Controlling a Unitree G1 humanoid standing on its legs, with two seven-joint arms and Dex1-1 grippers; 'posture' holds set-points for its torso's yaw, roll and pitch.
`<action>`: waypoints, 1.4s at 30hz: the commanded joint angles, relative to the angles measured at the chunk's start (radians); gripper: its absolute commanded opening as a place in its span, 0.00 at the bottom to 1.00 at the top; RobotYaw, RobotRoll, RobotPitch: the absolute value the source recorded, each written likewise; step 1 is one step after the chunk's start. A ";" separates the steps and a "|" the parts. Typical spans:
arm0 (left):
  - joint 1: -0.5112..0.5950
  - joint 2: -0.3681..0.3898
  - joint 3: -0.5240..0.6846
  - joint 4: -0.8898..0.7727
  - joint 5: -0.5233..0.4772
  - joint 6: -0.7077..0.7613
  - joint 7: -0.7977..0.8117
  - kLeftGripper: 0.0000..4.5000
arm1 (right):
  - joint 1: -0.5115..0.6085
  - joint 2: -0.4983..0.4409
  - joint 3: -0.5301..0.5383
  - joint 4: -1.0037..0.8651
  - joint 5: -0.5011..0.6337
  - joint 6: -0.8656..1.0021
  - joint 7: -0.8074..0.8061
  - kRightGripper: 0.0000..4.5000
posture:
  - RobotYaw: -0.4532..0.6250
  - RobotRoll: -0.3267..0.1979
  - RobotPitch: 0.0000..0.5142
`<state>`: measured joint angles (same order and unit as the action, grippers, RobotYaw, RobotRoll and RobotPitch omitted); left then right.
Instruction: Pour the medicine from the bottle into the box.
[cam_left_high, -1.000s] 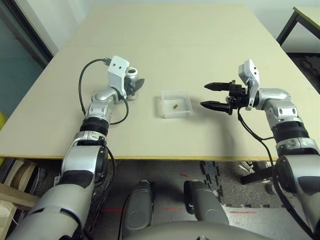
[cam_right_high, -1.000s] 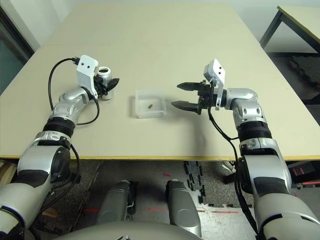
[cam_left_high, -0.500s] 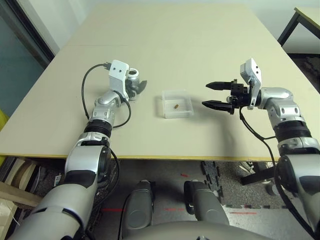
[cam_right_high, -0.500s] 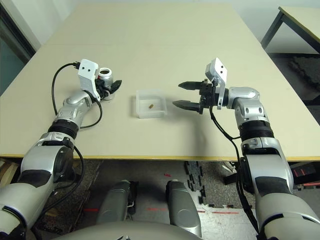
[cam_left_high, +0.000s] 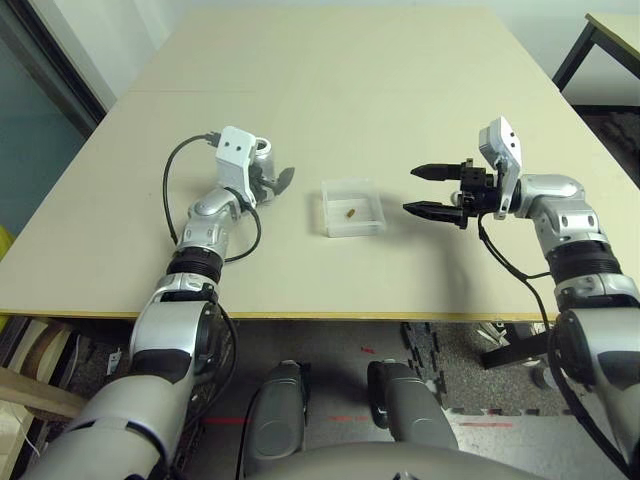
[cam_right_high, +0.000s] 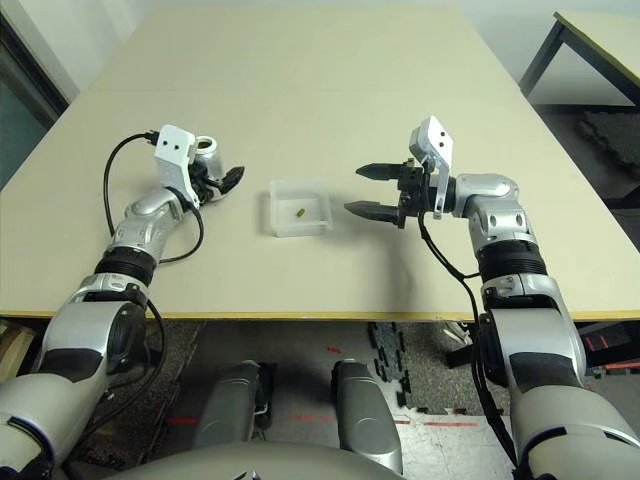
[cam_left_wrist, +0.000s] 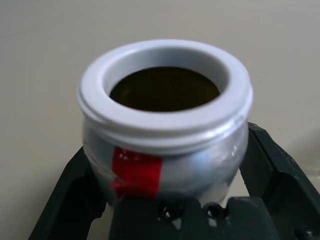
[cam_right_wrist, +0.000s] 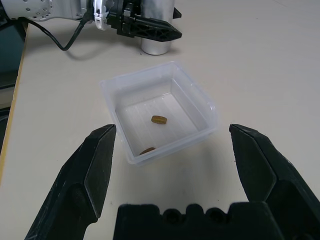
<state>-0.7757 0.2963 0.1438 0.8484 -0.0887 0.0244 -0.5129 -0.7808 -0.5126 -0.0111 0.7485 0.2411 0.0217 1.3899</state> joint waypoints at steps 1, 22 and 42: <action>0.040 0.012 0.008 -0.079 -0.025 0.050 0.010 0.99 | -0.012 0.005 0.010 0.009 -0.007 -0.012 0.003 1.00 | 0.42 0.62 0.24; 0.364 0.022 0.024 -0.660 -0.110 0.362 0.071 0.99 | -0.026 0.017 0.005 0.050 -0.014 -0.037 0.010 1.00 | 0.44 0.62 0.27; 0.601 0.206 0.246 -1.025 -0.293 0.621 0.077 0.99 | -0.005 -0.009 -0.135 0.074 0.039 0.023 -0.210 1.00 | 0.45 0.62 0.29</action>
<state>-0.1663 0.4760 0.3597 -0.2123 -0.3768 0.6498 -0.4316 -0.7997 -0.5060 -0.1177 0.8010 0.2668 0.0377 1.2235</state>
